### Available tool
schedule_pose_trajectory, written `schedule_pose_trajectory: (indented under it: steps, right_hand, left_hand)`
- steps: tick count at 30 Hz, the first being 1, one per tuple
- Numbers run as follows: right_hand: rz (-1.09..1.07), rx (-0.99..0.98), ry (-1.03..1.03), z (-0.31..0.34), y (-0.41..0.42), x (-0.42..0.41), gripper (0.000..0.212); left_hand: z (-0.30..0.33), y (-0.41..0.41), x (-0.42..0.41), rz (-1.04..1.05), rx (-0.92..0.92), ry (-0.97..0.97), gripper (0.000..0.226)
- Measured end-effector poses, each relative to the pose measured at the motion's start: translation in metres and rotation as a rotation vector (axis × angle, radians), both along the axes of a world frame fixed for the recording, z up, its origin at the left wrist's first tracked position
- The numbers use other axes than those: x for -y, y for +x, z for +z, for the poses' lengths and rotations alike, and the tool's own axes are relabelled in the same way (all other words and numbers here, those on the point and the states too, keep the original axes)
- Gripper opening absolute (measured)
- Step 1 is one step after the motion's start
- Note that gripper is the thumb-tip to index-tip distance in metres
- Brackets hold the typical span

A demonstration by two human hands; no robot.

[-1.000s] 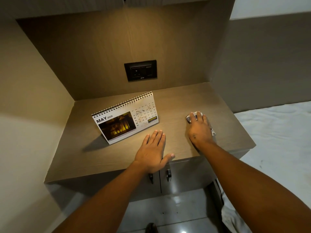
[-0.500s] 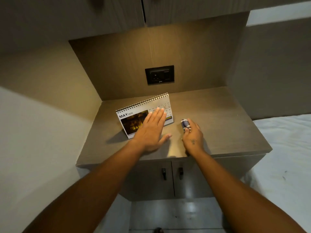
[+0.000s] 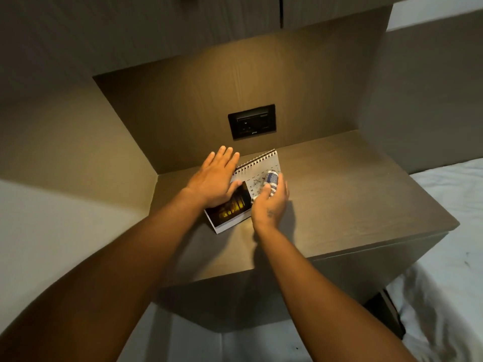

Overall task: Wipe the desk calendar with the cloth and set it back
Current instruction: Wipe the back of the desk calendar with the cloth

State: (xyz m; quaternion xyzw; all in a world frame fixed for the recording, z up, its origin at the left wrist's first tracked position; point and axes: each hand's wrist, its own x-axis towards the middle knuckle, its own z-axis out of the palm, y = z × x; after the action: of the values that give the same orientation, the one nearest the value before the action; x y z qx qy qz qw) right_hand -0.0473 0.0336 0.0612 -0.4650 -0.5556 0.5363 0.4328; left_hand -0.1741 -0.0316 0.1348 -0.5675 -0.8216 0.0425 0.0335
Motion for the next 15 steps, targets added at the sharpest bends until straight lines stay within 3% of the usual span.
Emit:
schedule_pose_trajectory:
  steps: [6,15]
  right_hand:
    - [-0.002,-0.026,0.106,0.003,-0.038,0.031,0.051]
    - [-0.040,0.024,0.012,-0.007,-0.039,0.046,0.053]
  left_hand:
    - [-0.005,-0.007,-0.005,-0.002,0.091,0.015,0.067]
    - [-0.003,-0.006,-0.005,0.030,0.154,0.012,0.064]
